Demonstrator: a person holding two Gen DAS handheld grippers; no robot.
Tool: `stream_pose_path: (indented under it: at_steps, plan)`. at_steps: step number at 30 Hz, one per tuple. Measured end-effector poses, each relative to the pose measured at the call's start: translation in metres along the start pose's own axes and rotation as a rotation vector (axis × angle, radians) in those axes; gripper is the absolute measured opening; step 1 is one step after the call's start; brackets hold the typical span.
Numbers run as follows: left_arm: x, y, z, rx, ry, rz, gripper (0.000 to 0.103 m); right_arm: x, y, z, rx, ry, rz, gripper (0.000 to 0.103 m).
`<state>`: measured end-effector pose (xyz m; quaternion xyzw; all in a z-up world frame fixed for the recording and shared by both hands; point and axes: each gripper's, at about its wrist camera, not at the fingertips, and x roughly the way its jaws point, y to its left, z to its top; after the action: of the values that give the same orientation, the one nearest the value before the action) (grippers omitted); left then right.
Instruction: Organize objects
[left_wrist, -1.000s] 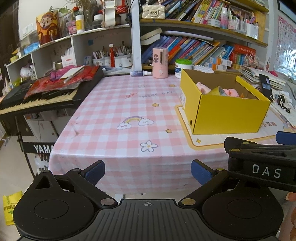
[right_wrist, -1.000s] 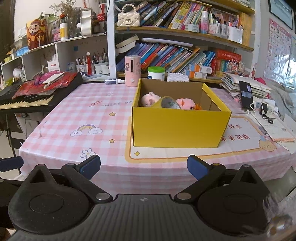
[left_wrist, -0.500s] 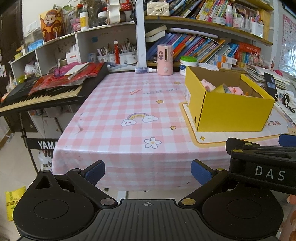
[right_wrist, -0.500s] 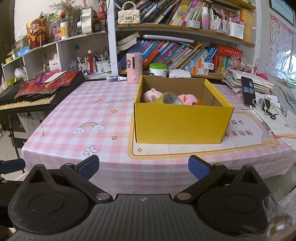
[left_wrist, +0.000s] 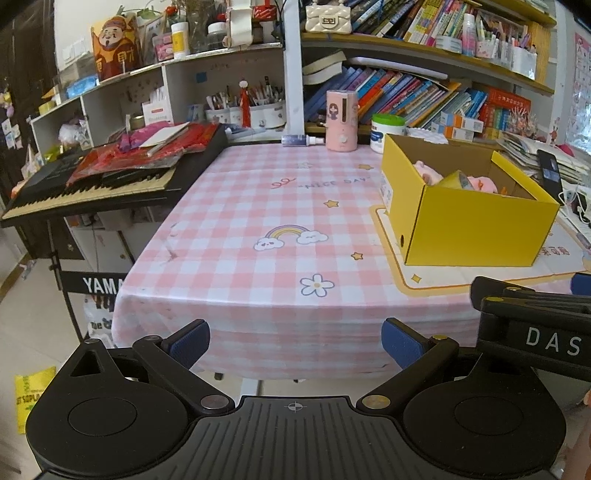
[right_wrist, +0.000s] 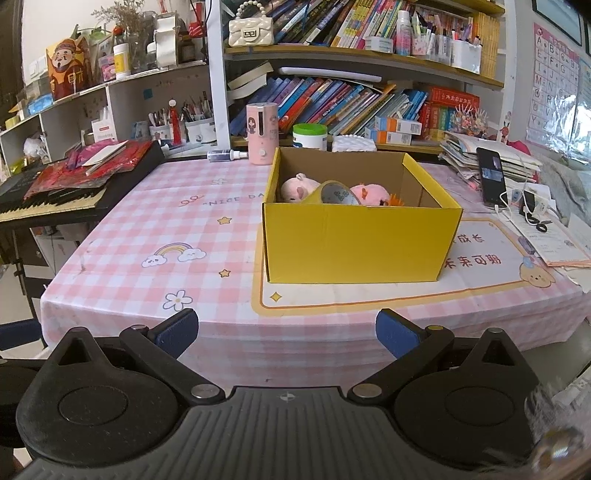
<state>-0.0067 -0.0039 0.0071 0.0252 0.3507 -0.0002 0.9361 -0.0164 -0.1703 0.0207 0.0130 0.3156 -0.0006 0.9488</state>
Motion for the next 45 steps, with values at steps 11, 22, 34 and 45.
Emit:
stream_pose_path:
  at_steps: [11,22,34,45]
  plan:
    - [0.0,0.005,0.0,-0.009,-0.014,0.079,0.101,0.002,-0.002,-0.001,0.015,0.005,-0.046,0.103]
    - [-0.003,0.003,0.001,-0.009,-0.032,0.096,0.101,0.007,-0.007,-0.004,0.021,0.042,-0.069,0.103]
    - [-0.002,0.001,0.003,-0.007,-0.027,0.107,0.101,0.011,-0.002,-0.006,-0.008,0.076,-0.076,0.103]
    - [0.003,0.0,0.005,0.006,-0.018,0.103,0.101,0.016,-0.004,-0.007,-0.001,0.104,-0.09,0.103]
